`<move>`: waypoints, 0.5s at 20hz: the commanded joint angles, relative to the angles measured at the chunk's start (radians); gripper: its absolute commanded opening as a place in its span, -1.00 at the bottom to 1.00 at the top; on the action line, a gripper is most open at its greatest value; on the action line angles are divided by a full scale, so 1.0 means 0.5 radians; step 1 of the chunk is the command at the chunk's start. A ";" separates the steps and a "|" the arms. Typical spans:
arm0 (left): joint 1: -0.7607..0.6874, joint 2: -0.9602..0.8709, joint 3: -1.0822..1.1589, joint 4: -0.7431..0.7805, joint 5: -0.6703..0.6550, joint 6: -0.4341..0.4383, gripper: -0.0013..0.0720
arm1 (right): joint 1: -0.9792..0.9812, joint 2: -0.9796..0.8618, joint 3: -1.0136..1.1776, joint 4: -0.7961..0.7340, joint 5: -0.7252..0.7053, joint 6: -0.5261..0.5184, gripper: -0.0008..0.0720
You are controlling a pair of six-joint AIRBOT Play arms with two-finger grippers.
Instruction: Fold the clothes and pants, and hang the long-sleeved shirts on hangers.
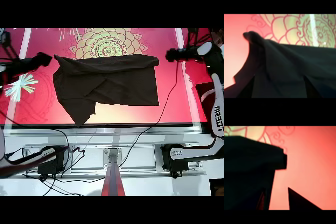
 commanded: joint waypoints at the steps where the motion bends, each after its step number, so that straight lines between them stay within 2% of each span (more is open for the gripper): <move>1: 0.326 0.228 0.010 0.179 -0.365 -0.087 0.95 | -0.254 0.014 -0.101 -0.114 0.753 -0.041 -0.15; 3: 0.515 0.327 0.009 0.180 -0.385 -0.154 0.95 | -0.409 0.014 -0.298 0.015 0.999 -0.109 -0.15; 5: 0.664 0.354 0.008 0.180 -0.543 -0.154 0.95 | -0.517 0.014 -0.546 0.269 1.083 -0.171 -0.15; 8: 0.794 0.307 -0.034 0.196 -0.903 -0.152 0.95 | -0.520 0.013 -0.845 0.480 0.974 -0.231 -0.04; 10: 0.810 0.259 -0.089 0.267 -1.020 -0.153 0.95 | -0.467 0.012 -0.949 0.554 0.893 -0.231 -0.03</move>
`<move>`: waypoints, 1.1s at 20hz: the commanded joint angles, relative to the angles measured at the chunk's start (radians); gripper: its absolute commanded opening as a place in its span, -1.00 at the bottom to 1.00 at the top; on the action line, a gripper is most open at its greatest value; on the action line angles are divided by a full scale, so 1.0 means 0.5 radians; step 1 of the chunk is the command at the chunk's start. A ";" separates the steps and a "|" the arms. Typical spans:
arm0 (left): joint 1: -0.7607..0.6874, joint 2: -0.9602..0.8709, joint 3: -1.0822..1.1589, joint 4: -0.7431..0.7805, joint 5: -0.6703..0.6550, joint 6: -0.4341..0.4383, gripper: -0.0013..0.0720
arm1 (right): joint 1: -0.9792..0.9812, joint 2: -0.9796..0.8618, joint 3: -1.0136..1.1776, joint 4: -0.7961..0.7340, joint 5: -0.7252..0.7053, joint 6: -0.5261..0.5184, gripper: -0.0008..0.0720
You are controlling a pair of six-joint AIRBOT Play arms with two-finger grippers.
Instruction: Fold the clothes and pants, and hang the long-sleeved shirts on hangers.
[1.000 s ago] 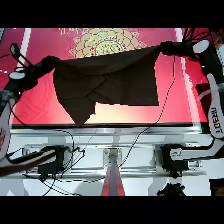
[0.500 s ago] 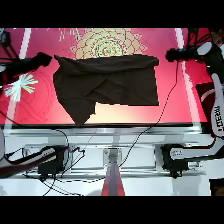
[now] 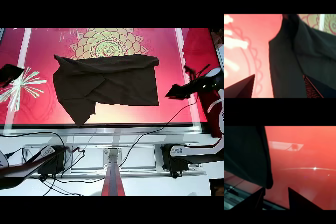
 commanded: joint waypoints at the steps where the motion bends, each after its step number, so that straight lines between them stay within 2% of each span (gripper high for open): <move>1: 0.089 -0.054 -0.092 0.122 -0.281 -0.013 0.95 | 0.043 -0.004 -0.230 0.201 -0.033 -0.044 -0.03; 7: 0.088 -0.258 -0.381 0.121 -0.278 -0.011 0.95 | 0.246 -0.016 -0.233 0.198 -0.260 -0.043 -0.04; 10: 0.088 -0.378 -0.478 0.121 -0.272 0.004 0.95 | 0.264 -0.016 -0.233 0.192 -0.252 -0.044 -0.07; 12: 0.086 -0.451 -0.535 0.121 -0.273 0.004 0.95 | 0.264 -0.016 -0.233 0.192 -0.257 -0.050 -0.26; 14: 0.078 -0.504 -0.588 0.121 -0.274 0.008 0.94 | 0.264 -0.016 -0.233 0.192 -0.256 -0.101 -0.64; 16: 0.040 -0.524 -0.631 0.091 -0.272 0.097 0.74 | 0.264 -0.016 -0.233 0.192 -0.257 -0.146 -0.94; 19: -0.082 -0.531 -0.659 0.031 -0.224 0.190 0.74 | 0.264 -0.016 -0.233 0.192 -0.262 -0.149 -0.94; 22: -0.261 -0.550 -0.659 0.032 -0.093 0.193 0.74 | 0.264 -0.016 -0.233 0.192 -0.275 -0.148 -0.94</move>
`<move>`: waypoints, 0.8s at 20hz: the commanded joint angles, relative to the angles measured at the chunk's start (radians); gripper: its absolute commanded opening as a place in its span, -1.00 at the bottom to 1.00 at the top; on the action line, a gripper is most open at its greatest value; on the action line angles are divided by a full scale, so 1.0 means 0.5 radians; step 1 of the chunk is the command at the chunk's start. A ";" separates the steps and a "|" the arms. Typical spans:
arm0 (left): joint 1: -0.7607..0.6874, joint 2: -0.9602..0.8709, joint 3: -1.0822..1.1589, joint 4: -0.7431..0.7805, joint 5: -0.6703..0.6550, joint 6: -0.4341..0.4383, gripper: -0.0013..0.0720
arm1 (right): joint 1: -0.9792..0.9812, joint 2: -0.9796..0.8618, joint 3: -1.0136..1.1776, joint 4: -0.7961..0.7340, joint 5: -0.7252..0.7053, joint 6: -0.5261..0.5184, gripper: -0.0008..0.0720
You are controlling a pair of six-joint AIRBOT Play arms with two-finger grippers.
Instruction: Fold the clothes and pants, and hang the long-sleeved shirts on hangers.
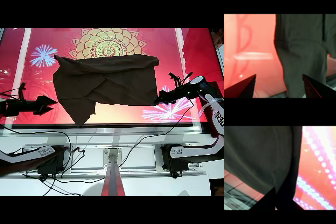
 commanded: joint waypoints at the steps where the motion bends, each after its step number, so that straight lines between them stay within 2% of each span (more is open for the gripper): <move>1: -0.194 -0.037 -0.014 -0.018 0.111 0.049 0.74 | 0.002 -0.002 -0.001 0.002 -0.014 -0.011 -0.94; 6: -0.379 -0.087 -0.014 -0.019 0.436 0.076 0.74 | 0.002 -0.002 -0.001 0.002 -0.014 -0.010 -0.94; 7: -0.380 -0.087 -0.014 -0.020 0.499 0.076 0.68 | 0.002 -0.002 -0.001 0.002 -0.014 -0.010 -0.94; 11: -0.380 -0.087 -0.012 -0.019 0.594 0.078 -0.39 | 0.002 -0.001 -0.001 0.002 -0.054 -0.011 -0.94; 12: -0.380 -0.087 -0.012 -0.029 0.620 0.078 -0.51 | 0.002 -0.001 0.004 0.002 -0.063 -0.011 -0.94; 14: -0.380 -0.087 -0.011 -0.098 0.697 0.079 -0.92 | 0.002 0.004 0.013 0.005 -0.073 -0.011 -0.94; 16: -0.380 -0.085 0.006 -0.262 0.729 0.095 -0.92 | 0.003 0.007 0.050 0.010 -0.059 -0.011 -0.94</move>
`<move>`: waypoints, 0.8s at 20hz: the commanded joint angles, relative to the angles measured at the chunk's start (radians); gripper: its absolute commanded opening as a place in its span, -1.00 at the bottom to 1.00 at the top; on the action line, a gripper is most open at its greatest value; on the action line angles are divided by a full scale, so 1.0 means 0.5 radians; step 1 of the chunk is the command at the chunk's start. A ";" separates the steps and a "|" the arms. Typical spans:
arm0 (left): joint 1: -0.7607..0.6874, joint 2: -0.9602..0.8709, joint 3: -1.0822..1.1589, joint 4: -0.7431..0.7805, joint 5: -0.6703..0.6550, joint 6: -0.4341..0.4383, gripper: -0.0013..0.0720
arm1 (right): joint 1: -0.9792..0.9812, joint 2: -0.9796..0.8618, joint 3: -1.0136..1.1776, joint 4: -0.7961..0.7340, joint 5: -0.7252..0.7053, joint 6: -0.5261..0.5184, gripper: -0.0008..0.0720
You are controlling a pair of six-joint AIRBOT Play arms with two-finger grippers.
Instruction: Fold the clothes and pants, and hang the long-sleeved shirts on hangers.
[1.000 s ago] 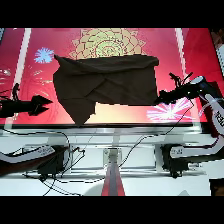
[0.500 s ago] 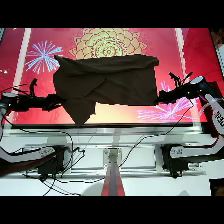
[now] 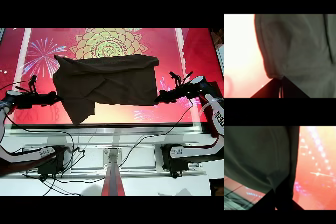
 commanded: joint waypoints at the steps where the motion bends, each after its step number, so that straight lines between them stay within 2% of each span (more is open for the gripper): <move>1: -0.003 0.007 0.042 -0.246 0.066 0.063 -0.92 | 0.000 0.005 0.070 0.011 0.029 0.001 -0.94; 5: -0.003 0.151 0.336 -0.455 -0.139 0.095 -0.92 | 0.015 0.177 0.325 0.059 0.117 0.001 -0.94; 8: -0.001 0.433 0.667 -0.521 -0.329 0.095 -0.92 | 0.014 0.502 0.577 0.109 0.108 0.002 -0.94; 10: 0.002 0.678 0.866 -0.597 -0.327 0.095 -0.92 | 0.014 0.764 0.763 0.125 0.072 0.002 -0.94; 13: 0.014 1.078 1.108 -0.742 -0.121 0.095 -0.92 | 0.014 1.160 1.055 0.163 -0.104 0.004 -0.94; 16: 0.014 1.517 1.159 -0.733 0.484 0.096 -0.92 | 0.014 1.532 1.312 0.156 -0.404 0.003 -0.94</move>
